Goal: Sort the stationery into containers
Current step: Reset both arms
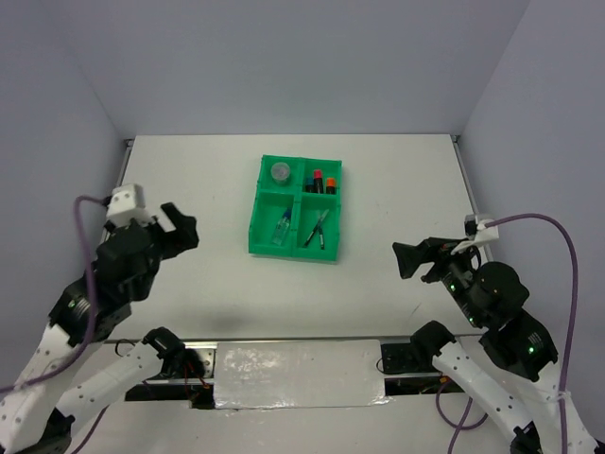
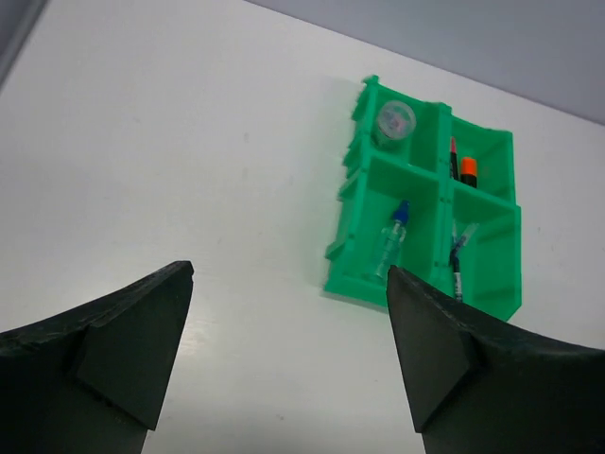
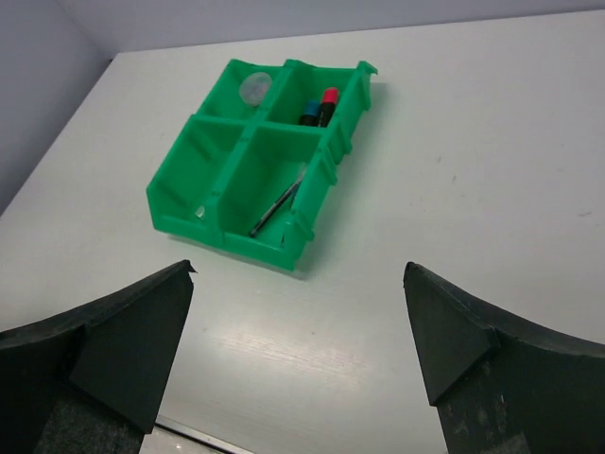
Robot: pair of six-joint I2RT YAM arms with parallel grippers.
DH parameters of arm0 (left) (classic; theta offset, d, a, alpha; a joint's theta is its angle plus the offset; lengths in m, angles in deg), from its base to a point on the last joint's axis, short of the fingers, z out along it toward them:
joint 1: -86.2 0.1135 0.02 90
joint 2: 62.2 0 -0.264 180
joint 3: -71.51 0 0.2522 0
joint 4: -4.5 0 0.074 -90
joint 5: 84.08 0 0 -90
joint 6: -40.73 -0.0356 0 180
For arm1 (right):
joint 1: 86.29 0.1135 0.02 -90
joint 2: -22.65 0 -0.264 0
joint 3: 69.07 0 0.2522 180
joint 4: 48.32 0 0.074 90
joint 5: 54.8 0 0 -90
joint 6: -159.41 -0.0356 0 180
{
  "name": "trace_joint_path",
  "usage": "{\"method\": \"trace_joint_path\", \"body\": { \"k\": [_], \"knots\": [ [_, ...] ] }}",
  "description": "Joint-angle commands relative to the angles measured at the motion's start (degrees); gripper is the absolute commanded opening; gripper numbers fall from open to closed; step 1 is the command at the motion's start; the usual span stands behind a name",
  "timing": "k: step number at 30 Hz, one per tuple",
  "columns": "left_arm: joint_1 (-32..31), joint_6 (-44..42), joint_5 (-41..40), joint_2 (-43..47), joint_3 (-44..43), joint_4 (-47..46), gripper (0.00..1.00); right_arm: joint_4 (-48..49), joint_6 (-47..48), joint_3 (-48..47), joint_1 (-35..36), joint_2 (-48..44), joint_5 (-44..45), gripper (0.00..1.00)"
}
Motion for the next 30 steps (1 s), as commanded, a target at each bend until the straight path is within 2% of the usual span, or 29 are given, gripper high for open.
{"method": "trace_joint_path", "body": {
  "k": [1, 3, 6, 11, 30],
  "knots": [
    [0.09, 0.37, -5.43, 6.01, 1.01, 10.82, 0.96, -8.07, -0.99, -3.22, 5.6, -2.95, 12.68, 1.0],
    [0.09, 0.29, -5.96, 9.87, 1.28, 12.58, 0.97, -8.44, -2.14, -3.31, 6.5, -4.89, 15.24, 1.0],
    [0.09, 0.02, -5.61, 13.4, 1.28, 13.64, 0.99, -7.47, -0.65, -3.84, 6.41, -7.97, 13.74, 1.0],
    [0.09, -0.07, -6.05, 15.78, 0.05, 15.58, 0.99, -8.7, -0.74, -4.54, 6.59, -7.01, 16.29, 1.0],
    [0.09, -0.77, -4.82, 14.12, 1.01, 13.91, 0.99, -8.09, -0.39, -3.84, 6.5, -5.51, 15.77, 1.0]
  ]
}}
